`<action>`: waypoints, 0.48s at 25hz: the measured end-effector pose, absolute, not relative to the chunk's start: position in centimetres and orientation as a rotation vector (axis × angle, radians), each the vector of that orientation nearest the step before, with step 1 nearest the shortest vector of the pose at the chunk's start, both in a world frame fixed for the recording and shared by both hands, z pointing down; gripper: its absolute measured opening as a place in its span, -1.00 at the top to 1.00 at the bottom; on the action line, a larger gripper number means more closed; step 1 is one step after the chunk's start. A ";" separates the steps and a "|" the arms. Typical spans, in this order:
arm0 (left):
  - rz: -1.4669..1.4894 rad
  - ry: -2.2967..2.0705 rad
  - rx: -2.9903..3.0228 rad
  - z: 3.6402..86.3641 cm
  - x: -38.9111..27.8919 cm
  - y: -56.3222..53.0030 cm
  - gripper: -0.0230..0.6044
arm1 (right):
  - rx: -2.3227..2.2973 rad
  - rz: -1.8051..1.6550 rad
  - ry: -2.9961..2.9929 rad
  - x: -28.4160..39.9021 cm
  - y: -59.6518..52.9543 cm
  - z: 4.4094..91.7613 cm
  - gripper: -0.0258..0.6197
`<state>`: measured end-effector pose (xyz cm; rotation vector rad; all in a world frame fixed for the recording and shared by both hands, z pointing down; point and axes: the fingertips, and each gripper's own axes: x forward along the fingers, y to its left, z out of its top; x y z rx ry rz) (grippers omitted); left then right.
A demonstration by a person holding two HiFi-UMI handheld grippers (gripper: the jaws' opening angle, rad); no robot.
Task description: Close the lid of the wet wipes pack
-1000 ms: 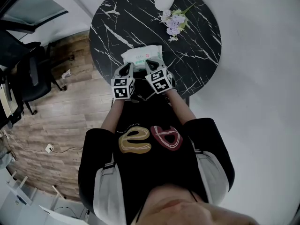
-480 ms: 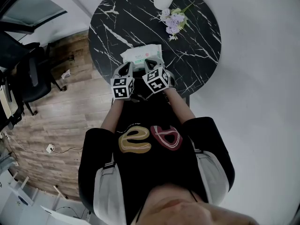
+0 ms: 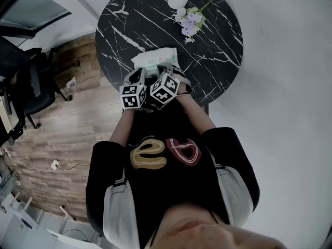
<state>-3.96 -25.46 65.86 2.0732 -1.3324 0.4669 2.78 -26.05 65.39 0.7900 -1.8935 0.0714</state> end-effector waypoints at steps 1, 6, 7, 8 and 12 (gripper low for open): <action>0.465 -1.329 2.074 65.8 -3.9 -25.5 0.85 | 0.783 0.055 -1.876 2.7 -26.0 65.5 0.89; 0.459 -1.324 2.077 65.7 -4.0 -25.6 0.85 | 0.749 0.031 -1.799 2.4 -26.1 65.8 0.89; 0.458 -1.327 2.078 65.8 -4.0 -25.6 0.85 | 0.751 0.028 -1.791 2.4 -26.2 65.8 0.89; 0.459 -1.328 2.079 65.9 -4.0 -25.6 0.85 | 0.759 0.033 -1.790 2.5 -26.2 65.8 0.89; 0.481 -1.324 2.088 65.7 -3.9 -25.5 0.85 | 0.811 0.096 -1.832 2.7 -26.2 65.6 0.89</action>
